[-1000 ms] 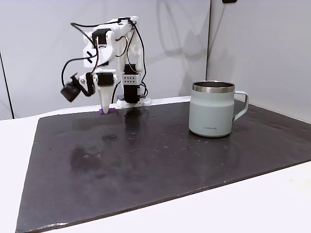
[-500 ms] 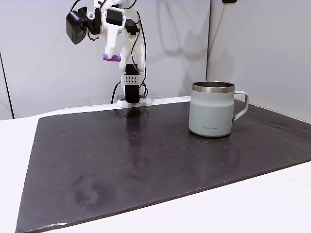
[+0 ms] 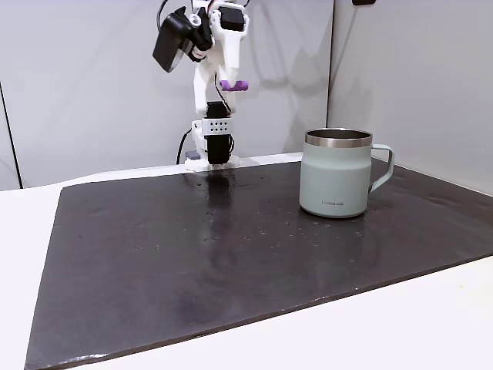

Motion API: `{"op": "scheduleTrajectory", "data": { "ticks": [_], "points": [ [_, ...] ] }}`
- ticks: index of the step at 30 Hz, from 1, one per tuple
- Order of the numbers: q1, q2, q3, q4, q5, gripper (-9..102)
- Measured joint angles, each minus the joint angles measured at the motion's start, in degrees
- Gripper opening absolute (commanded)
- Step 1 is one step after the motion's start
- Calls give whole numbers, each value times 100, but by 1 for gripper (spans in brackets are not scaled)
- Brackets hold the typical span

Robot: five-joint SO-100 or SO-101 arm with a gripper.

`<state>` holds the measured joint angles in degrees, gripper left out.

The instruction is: Grasp a pengrip and put it in the cup.

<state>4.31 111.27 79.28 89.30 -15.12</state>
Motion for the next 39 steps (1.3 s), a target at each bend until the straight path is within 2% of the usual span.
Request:
{"op": "scheduleTrajectory", "data": {
  "ticks": [12,27,29,31,33,35,39],
  "points": [
    [-1459,-1450,-1134,-378,1890,0],
    [-2496,-3234,-2716,-668,2558,0],
    [-2522,-3261,-2786,-615,2575,7],
    [-2566,-3261,-2786,-519,2575,21],
    [-2602,-3261,-2786,-413,2575,30],
    [-2619,-3261,-2786,-299,2575,34],
    [-2610,-3261,-2786,-185,2575,34]
  ]
}}
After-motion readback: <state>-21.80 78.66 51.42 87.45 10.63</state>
